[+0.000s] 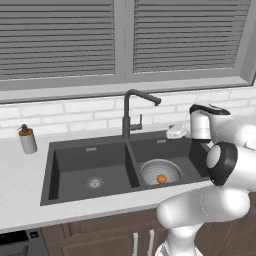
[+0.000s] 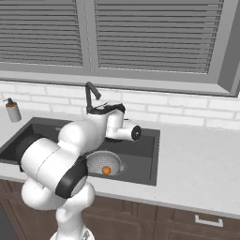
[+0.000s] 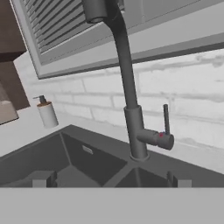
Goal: Put the colander in the sink, put the tangerine in the colander, and turn on the sink faucet and pour water over the colander.
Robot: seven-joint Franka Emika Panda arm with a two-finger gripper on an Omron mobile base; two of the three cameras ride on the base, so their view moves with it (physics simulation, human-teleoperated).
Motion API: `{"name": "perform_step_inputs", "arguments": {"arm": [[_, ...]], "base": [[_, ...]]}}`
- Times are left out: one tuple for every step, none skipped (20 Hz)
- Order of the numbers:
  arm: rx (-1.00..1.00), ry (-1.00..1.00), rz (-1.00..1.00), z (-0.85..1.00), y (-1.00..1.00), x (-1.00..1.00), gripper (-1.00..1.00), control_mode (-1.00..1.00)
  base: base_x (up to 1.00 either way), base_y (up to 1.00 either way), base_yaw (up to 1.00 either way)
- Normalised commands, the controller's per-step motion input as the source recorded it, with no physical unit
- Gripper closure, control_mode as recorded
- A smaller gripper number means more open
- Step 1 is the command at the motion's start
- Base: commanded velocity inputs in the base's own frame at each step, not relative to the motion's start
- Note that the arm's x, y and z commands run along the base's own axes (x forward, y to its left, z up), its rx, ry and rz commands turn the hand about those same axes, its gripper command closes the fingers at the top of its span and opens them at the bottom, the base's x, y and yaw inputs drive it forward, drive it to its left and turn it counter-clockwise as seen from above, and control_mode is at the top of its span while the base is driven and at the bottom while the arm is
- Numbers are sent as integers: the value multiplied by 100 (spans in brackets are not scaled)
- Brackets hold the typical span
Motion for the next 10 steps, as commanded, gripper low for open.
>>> {"name": "perform_step_inputs", "arguments": {"arm": [[0,0,8,0,0,23,-100,-100],[0,0,9,0,0,24,-100,-100],[0,-1,10,0,0,21,-100,-100],[0,-2,11,0,0,21,-100,-100],[0,-3,11,0,0,21,-100,-100],[0,-5,11,-1,0,19,-100,-100],[0,-5,11,-4,0,19,-100,-100],[0,-6,10,-3,0,13,-100,-100],[0,-7,10,-3,0,10,-100,-100],[0,-8,10,-3,0,7,-100,-100]], "base": [[0,0,0],[0,0,0],[0,0,0],[0,0,0],[0,0,0],[0,0,0],[0,0,0],[0,0,0],[0,0,0],[0,0,0]]}}
